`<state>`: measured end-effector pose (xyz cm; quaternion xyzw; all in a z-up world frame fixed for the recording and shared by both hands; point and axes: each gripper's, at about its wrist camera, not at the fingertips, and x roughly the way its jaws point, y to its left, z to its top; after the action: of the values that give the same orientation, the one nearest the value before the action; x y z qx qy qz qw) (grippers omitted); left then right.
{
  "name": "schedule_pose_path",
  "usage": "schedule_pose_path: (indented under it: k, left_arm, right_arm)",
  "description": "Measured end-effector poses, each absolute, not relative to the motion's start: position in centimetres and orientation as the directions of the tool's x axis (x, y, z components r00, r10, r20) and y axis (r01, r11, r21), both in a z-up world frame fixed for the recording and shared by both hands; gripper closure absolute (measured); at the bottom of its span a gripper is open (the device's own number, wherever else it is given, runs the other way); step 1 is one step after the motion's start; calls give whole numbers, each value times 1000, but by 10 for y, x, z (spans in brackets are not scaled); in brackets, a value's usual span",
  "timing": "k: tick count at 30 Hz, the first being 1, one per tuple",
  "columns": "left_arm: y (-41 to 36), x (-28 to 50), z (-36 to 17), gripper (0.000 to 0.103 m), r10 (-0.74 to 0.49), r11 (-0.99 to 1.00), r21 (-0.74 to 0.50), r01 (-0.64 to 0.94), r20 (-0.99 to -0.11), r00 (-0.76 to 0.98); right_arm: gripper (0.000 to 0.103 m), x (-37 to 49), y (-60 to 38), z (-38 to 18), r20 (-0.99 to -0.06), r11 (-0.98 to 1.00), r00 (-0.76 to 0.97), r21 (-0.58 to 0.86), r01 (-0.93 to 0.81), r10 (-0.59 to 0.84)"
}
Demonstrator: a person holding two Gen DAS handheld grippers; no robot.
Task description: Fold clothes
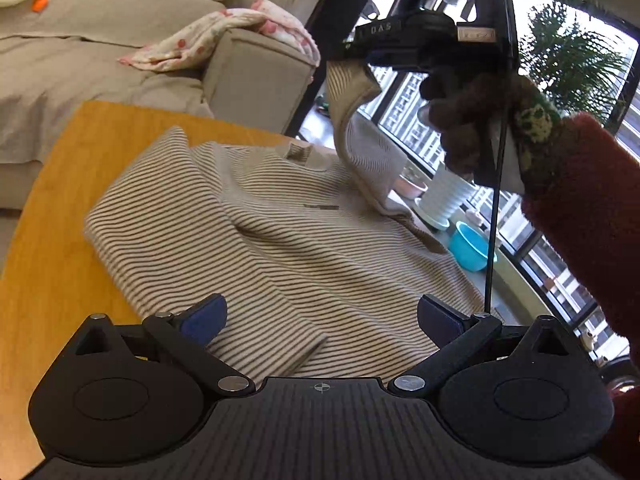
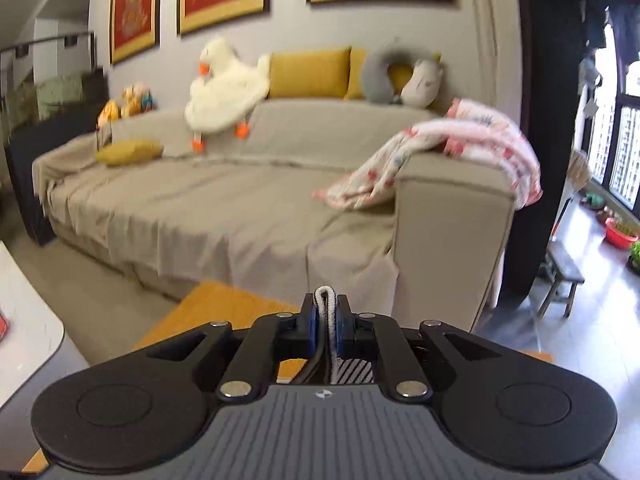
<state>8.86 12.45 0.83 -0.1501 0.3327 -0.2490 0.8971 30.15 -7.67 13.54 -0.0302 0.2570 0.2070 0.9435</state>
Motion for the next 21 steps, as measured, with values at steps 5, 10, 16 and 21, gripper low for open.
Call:
schedule_pose_path:
  k: [5, 10, 16, 21]
  left_arm:
    - [141, 93, 6, 0, -510, 846, -454, 279, -536, 673]
    - [152, 97, 7, 0, -475, 854, -475, 213, -543, 692]
    - [170, 100, 19, 0, -423, 859, -491, 144, -524, 739]
    - [181, 103, 30, 0, -386, 857, -507, 93, -511, 768]
  right_arm:
    - [65, 286, -79, 132, -495, 911, 781, 54, -409, 380]
    - [64, 262, -99, 126, -531, 913, 753, 115, -391, 389]
    - [64, 205, -121, 65, -613, 739, 415, 584, -336, 673]
    - [64, 173, -114, 1, -533, 555, 189, 826, -94, 825]
